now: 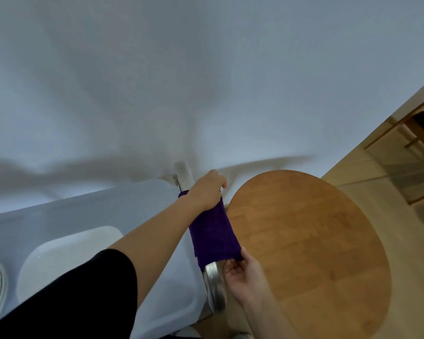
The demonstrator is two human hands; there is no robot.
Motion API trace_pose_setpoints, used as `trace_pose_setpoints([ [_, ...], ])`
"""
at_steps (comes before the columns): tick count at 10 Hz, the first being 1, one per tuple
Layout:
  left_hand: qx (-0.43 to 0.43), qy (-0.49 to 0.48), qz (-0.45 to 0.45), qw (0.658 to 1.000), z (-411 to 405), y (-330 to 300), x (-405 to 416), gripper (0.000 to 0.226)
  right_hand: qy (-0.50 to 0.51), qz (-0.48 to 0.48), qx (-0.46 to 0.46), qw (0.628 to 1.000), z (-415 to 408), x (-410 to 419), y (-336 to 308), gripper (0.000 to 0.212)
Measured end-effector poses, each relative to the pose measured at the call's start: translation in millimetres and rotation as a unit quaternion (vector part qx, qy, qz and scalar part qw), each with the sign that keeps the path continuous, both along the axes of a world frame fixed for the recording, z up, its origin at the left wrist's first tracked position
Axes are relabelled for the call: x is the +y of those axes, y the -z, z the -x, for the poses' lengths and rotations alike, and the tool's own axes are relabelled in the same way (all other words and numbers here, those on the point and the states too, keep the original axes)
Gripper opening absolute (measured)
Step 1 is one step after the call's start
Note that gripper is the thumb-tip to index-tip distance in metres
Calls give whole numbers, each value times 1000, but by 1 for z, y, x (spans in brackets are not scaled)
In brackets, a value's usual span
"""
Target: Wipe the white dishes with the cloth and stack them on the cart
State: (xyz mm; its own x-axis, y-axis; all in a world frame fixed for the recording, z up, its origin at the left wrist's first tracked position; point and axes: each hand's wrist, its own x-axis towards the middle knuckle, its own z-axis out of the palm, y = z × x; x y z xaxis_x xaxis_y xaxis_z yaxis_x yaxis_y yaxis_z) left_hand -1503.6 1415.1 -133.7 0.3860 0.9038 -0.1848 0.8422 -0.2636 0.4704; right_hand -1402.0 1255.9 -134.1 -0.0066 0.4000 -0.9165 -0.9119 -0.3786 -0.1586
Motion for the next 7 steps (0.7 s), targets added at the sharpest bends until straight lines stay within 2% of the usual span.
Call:
trace_pose_setpoints([
  [1,31,9,-25,999,-4,4,-10,27,7,-2,1,1000,-4,1,1,14],
  [2,103,47,-43,993,-12,6,-24,28,-10,7,-24,1000,-12,-2,4,17],
  [3,196,62,-43,978,-20,2,-38,19,-144,-1,-54,988,-17,-10,5,27],
  [4,216,20,-77,973,-20,-3,-44,11,-307,-8,-106,946,-24,-16,1,16],
  [5,174,-8,-116,978,-13,-4,-61,14,-389,-20,-207,898,-36,-22,4,9],
  [6,121,-33,-152,980,-2,-2,-96,29,-445,-91,-292,842,-43,-24,7,10],
  [7,69,-153,-130,977,5,-6,-142,39,-471,-181,-406,762,-54,-23,4,16],
])
